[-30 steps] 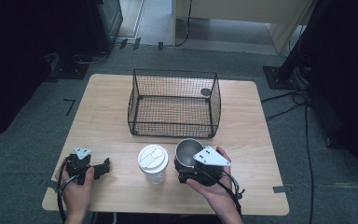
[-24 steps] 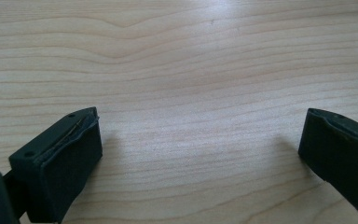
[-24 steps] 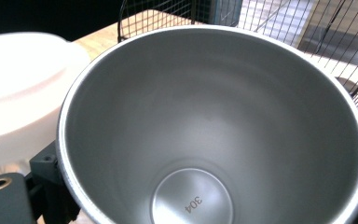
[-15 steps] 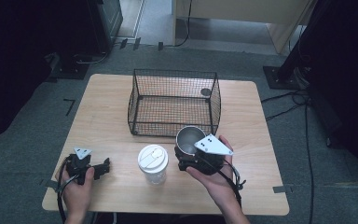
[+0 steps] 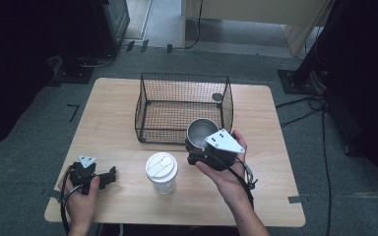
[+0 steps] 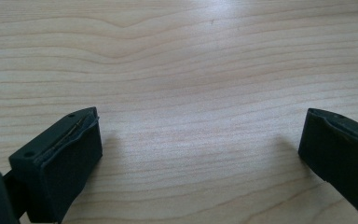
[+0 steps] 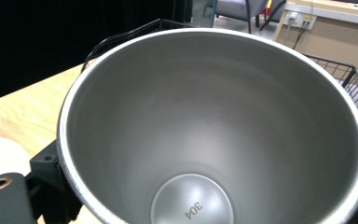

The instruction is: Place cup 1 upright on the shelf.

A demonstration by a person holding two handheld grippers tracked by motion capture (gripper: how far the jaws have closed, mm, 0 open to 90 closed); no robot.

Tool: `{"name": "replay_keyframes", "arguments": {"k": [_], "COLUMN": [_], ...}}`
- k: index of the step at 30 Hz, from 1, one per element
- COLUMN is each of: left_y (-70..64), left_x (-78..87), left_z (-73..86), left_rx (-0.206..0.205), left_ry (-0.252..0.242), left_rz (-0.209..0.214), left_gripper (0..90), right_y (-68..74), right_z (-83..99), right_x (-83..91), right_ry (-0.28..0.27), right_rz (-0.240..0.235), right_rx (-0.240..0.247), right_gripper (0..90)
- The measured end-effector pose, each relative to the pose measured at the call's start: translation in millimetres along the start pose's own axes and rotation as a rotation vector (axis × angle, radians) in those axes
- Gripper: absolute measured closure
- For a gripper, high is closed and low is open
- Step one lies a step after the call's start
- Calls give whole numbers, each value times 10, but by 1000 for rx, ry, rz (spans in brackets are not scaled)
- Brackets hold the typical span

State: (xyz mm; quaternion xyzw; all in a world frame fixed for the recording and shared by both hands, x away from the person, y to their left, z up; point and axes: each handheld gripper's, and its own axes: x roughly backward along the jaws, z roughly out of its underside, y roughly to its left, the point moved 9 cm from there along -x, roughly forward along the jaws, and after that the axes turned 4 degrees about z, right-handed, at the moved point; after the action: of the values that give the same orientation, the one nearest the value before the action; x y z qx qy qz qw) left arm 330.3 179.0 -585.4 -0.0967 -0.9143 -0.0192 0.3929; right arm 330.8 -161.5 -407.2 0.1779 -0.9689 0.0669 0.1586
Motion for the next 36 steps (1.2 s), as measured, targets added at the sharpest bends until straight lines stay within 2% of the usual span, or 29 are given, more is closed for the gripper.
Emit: {"name": "replay_keyframes", "arguments": {"k": [16,33,36], "left_y": [0,-9,-12], "left_x": [0,-4,-4], "left_z": [0,-3,-3], "left_rx": [0,-1,-6], "left_ry": [0,-4,-1], "left_rz": [0,3,4], "left_gripper": [0,0,0], "right_y": [-248,-433,-468], "right_z": [-287,-397,-400], "right_x": [-277,-670,-764], "right_ry": [-80,-78,-85], "right_rz": [53,83,104], "right_rx": [-56,-81,-79], "right_gripper": [74,73,73]}}
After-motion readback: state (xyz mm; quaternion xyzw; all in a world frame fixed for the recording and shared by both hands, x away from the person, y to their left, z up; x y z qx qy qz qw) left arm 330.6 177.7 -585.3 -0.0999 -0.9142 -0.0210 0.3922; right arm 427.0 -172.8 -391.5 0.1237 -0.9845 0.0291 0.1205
